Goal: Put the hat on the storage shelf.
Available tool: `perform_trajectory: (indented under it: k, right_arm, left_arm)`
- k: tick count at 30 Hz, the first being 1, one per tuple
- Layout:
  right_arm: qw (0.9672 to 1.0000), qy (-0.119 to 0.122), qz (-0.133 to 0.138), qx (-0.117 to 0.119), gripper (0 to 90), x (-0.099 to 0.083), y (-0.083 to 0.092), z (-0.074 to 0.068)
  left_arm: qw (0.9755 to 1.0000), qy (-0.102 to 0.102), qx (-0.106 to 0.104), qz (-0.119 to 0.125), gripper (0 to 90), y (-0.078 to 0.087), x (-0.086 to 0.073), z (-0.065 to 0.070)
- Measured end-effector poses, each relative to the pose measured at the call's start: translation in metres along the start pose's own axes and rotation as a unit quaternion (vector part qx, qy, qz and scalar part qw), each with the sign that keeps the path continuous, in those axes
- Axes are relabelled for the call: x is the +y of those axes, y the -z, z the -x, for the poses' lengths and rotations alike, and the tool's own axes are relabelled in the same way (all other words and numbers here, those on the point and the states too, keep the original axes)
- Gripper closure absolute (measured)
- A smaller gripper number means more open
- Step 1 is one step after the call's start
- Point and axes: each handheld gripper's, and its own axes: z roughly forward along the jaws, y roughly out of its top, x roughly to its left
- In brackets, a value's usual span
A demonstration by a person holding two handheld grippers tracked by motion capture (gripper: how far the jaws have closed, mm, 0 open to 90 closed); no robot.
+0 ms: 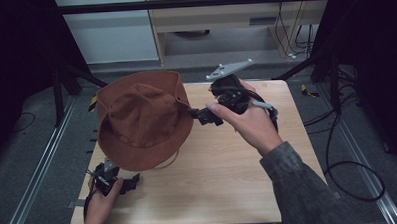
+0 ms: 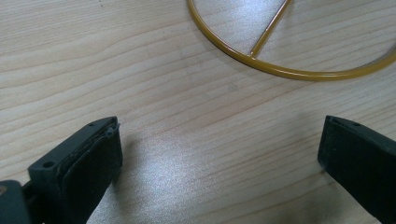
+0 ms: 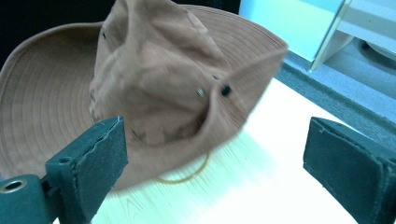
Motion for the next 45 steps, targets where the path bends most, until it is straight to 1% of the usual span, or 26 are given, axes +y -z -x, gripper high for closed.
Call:
perform_trajectory:
  k: [1, 2, 3, 4, 5, 6, 9, 11, 12, 14, 15, 20, 24, 25, 26, 28, 31, 32, 33, 34, 36, 37, 38, 42, 43, 45]
  right_arm:
    - [1.0000, 0.000, 0.000, 0.000, 6.6, 0.000, 0.000, 0.000]
    - [1.0000, -0.003, 0.001, -0.003, 6.6, -0.008, 0.007, 0.005]
    - [1.0000, -0.003, 0.001, -0.003, 6.6, -0.008, 0.007, 0.005]
    - [1.0000, -0.004, 0.001, -0.008, 6.6, -0.013, 0.011, 0.009]
    - [0.9999, -0.011, 0.003, -0.012, 6.7, -0.024, 0.017, 0.014]
    - [0.9999, -0.011, 0.003, -0.012, 6.7, -0.024, 0.017, 0.014]
    - [0.9995, -0.010, -0.001, -0.028, 6.9, -0.043, 0.024, 0.022]
    - [0.9994, -0.010, -0.007, -0.034, 6.8, -0.055, 0.026, 0.026]
    - [0.9991, -0.015, -0.010, -0.037, 7.5, -0.066, 0.025, 0.031]
    - [0.9989, -0.015, -0.014, -0.042, 10.8, -0.079, 0.021, 0.033]
    - [0.9989, -0.015, -0.014, -0.042, 10.8, -0.079, 0.021, 0.033]
    - [0.9979, -0.006, -0.040, -0.050, 13.8, -0.119, 0.001, 0.039]
    - [0.9970, -0.017, -0.054, -0.052, 15.3, -0.147, -0.013, 0.044]
    - [0.9967, -0.021, -0.058, -0.053, 15.4, -0.152, -0.015, 0.045]
    - [0.9959, -0.028, -0.064, -0.058, 15.5, -0.168, -0.023, 0.048]
    - [0.9949, -0.033, -0.072, -0.062, 15.4, -0.180, -0.028, 0.049]
    - [0.9928, -0.030, -0.089, -0.074, 15.4, -0.197, -0.036, 0.051]
    - [0.9928, -0.030, -0.089, -0.074, 15.4, -0.197, -0.036, 0.051]
    - [0.9917, -0.041, -0.095, -0.076, 15.5, -0.209, -0.041, 0.052]
    - [0.9917, -0.041, -0.095, -0.076, 15.5, -0.209, -0.041, 0.052]
    - [0.9909, -0.049, -0.099, -0.076, 15.5, -0.218, -0.046, 0.052]
    - [0.9901, -0.052, -0.102, -0.081, 15.5, -0.225, -0.049, 0.053]
    - [0.9901, -0.052, -0.102, -0.081, 15.5, -0.225, -0.049, 0.053]
    - [0.9881, -0.066, -0.104, -0.092, 15.5, -0.241, -0.055, 0.056]
    - [0.9881, -0.066, -0.104, -0.092, 15.5, -0.241, -0.055, 0.056]
    - [0.9866, -0.077, -0.104, -0.099, 15.2, -0.248, -0.055, 0.059]
  left_arm:
    - [1.0000, 0.000, 0.000, 0.000, 0.0, 0.000, 0.000, 0.000]
    - [1.0000, 0.000, 0.000, 0.000, 0.0, 0.000, 0.000, 0.000]
    - [1.0000, 0.000, 0.000, 0.001, 0.0, 0.000, 0.000, 0.000]
    - [1.0000, 0.000, 0.001, 0.001, 0.0, 0.000, 0.000, 0.000]
    - [1.0000, 0.000, 0.001, 0.001, 0.0, 0.000, 0.000, 0.000]
    - [1.0000, 0.002, 0.000, 0.000, 0.0, 0.000, 0.000, 0.000]
    - [1.0000, 0.000, 0.000, -0.001, 0.0, 0.000, 0.000, 0.000]
    - [1.0000, 0.000, -0.001, -0.001, 0.0, 0.000, 0.000, 0.000]
    - [1.0000, -0.002, 0.001, -0.002, 0.0, 0.000, 0.000, 0.000]
    - [1.0000, -0.002, 0.001, -0.001, 0.0, 0.000, 0.000, 0.000]
    - [1.0000, -0.002, 0.001, -0.002, 0.0, 0.000, 0.000, 0.000]
    - [1.0000, -0.002, 0.002, -0.002, 0.0, 0.000, 0.000, 0.000]
    - [1.0000, -0.002, 0.003, 0.000, 0.0, 0.000, 0.000, 0.000]
    - [1.0000, -0.006, 0.002, -0.004, 0.0, 0.001, 0.000, -0.001]
    - [1.0000, -0.001, 0.002, 0.000, 0.0, 0.000, 0.000, 0.000]
    - [1.0000, -0.004, 0.002, -0.004, 0.0, 0.001, 0.000, 0.000]
    - [1.0000, -0.002, 0.002, -0.004, 0.0, 0.001, 0.000, 0.000]
    - [1.0000, -0.002, 0.002, -0.004, 0.0, 0.001, 0.000, 0.000]
    - [1.0000, -0.002, 0.002, -0.004, 0.0, 0.001, 0.000, 0.000]
    - [1.0000, -0.002, 0.002, -0.004, 0.0, 0.001, 0.000, 0.000]
    - [1.0000, -0.005, 0.002, -0.004, 0.0, 0.001, 0.000, 0.000]
    - [1.0000, -0.004, 0.002, -0.004, 0.0, 0.001, 0.000, 0.000]
    - [1.0000, -0.003, 0.002, -0.004, 0.0, 0.001, 0.000, 0.000]
    - [1.0000, -0.002, 0.002, -0.004, 0.0, 0.001, 0.000, 0.000]
    - [1.0000, -0.002, 0.002, -0.004, 0.0, 0.001, 0.000, 0.000]
    - [1.0000, -0.002, 0.002, -0.004, 0.0, 0.001, 0.000, 0.000]
